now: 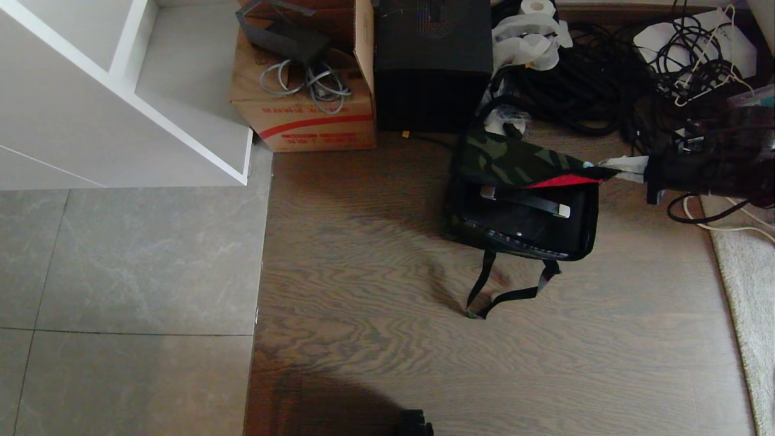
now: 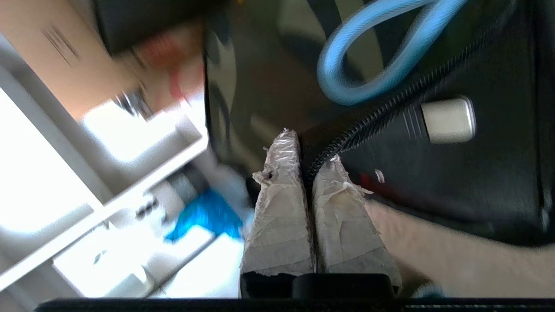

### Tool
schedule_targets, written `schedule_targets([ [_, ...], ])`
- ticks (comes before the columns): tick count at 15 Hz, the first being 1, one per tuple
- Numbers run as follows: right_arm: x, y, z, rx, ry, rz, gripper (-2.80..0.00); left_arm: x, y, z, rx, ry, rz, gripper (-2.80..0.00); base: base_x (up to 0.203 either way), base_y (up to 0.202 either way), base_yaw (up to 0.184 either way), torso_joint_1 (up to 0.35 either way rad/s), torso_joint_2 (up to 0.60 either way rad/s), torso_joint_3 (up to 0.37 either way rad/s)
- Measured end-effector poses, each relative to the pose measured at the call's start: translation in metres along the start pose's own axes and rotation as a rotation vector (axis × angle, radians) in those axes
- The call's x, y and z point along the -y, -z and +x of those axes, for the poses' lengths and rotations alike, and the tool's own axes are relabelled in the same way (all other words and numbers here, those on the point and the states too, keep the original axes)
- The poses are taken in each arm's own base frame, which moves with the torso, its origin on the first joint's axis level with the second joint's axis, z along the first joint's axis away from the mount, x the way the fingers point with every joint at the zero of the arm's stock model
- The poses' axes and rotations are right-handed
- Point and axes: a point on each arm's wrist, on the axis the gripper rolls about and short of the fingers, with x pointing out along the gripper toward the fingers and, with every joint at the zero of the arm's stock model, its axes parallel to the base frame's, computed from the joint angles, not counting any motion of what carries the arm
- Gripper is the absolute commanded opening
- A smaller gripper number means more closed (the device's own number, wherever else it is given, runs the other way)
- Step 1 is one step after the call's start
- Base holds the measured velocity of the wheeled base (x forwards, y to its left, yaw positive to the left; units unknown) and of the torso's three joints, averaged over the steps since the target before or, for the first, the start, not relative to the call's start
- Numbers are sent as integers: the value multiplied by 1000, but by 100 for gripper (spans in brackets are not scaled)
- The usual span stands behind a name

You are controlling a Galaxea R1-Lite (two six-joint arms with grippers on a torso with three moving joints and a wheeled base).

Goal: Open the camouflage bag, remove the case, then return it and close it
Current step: Open the top of the storage box

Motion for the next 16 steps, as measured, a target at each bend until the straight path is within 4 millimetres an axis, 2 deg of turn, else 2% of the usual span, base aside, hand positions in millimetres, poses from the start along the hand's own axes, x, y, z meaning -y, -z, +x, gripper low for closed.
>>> schedule_targets([
  [2, -10, -9, 0, 57, 3, -33, -280, 0, 0, 0, 0, 0, 0, -280, 0, 0, 0, 0, 0, 0],
  [3, -12, -12, 0, 82, -3, -54, 0, 0, 0, 0, 0, 0, 0, -280, 0, 0, 0, 0, 0, 0],
  [9, -18, -30, 11, 287, -87, -144, 0, 0, 0, 0, 0, 0, 0, -280, 0, 0, 0, 0, 0, 0],
  [16, -13, -37, 17, 355, -152, -236, 0, 0, 0, 0, 0, 0, 0, -280, 0, 0, 0, 0, 0, 0],
])
